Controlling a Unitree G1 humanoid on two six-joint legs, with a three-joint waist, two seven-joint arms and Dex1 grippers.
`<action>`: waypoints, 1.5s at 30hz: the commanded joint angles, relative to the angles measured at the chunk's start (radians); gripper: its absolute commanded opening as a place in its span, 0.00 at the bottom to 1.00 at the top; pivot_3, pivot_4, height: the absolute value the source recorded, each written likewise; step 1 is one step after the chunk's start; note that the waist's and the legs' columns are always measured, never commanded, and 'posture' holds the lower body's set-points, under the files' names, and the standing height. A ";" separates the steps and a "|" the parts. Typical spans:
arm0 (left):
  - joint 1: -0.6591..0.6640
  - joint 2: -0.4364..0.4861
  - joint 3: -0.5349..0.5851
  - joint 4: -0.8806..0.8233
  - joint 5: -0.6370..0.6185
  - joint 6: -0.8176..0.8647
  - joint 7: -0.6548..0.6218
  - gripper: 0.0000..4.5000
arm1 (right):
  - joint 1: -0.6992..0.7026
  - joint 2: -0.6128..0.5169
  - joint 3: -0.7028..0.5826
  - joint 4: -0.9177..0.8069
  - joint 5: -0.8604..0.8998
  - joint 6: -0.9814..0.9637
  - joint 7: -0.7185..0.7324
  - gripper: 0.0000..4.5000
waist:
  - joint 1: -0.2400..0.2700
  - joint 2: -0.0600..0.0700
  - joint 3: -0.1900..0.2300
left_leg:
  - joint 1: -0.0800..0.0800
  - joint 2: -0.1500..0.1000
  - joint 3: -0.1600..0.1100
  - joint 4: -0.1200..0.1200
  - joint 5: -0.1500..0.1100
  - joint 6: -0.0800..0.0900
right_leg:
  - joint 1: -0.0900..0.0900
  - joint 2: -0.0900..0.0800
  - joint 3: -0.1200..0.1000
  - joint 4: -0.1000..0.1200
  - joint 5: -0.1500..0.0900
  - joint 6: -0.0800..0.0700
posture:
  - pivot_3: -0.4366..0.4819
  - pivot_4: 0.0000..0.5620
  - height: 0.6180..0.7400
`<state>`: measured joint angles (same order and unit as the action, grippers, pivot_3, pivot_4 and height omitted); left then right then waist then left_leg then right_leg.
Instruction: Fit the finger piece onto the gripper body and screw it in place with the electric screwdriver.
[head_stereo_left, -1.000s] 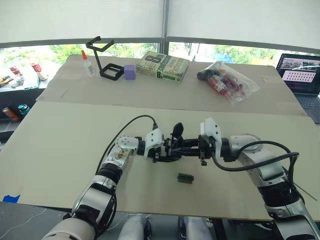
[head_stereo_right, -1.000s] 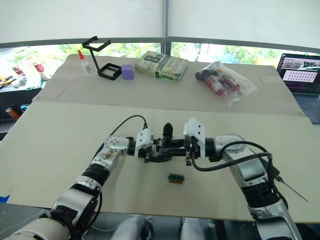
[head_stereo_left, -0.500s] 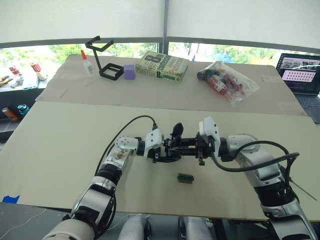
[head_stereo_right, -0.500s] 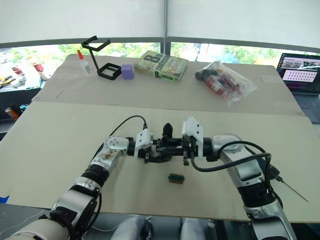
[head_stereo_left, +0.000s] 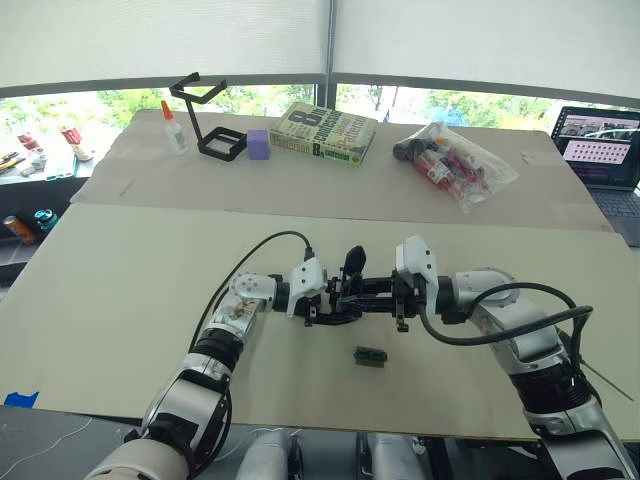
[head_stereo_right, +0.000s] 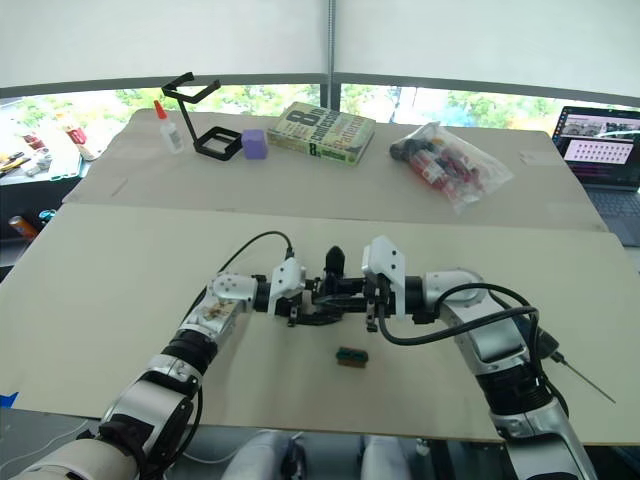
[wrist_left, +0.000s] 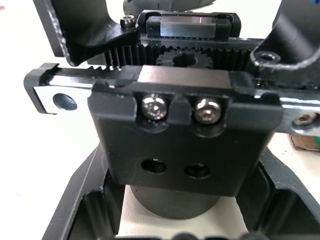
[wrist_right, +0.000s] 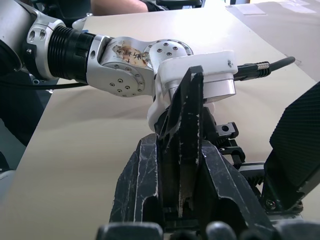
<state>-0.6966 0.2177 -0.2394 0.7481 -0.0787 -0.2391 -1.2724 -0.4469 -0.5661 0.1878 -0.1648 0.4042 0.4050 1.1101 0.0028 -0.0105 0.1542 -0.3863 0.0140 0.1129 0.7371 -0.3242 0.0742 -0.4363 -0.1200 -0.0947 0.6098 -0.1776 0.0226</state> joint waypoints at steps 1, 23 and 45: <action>0.030 0.010 -0.032 0.007 0.028 0.014 -0.019 0.53 | 0.005 -0.021 0.016 -0.003 -0.014 0.036 0.001 0.09 | 0.000 0.000 0.000 | 0.000 0.000 0.000 0.000 0.000 0.000 | 0.000 0.000 0.000 0.000 0.000 0.000 | 0.48 0.27 1.00; 0.043 0.010 -0.038 -0.009 0.025 0.022 -0.016 0.53 | -0.047 -0.079 0.153 0.038 -0.062 0.229 0.023 0.09 | -0.012 0.000 -0.011 | 0.005 0.000 0.000 -0.001 0.000 0.000 | 0.002 -0.002 0.000 -0.001 0.000 -0.001 | 0.48 0.27 1.00; 0.060 0.015 -0.039 -0.029 0.021 0.040 -0.013 0.53 | -0.087 -0.036 0.094 -0.002 -0.035 0.201 -0.029 0.09 | -0.014 -0.002 -0.018 | 0.008 0.000 0.000 -0.004 -0.001 0.001 | 0.003 -0.007 -0.001 -0.001 -0.001 -0.001 | 0.48 0.27 1.00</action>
<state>-0.6649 0.2323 -0.2416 0.7194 -0.0763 -0.2109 -1.2507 -0.5571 -0.5961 0.2748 -0.1772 0.3792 0.5852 1.0892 -0.0114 -0.0126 0.1364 -0.3785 0.0142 0.1130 0.7335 -0.3250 0.0748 -0.4333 -0.1266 -0.0962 0.6087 -0.1783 0.0213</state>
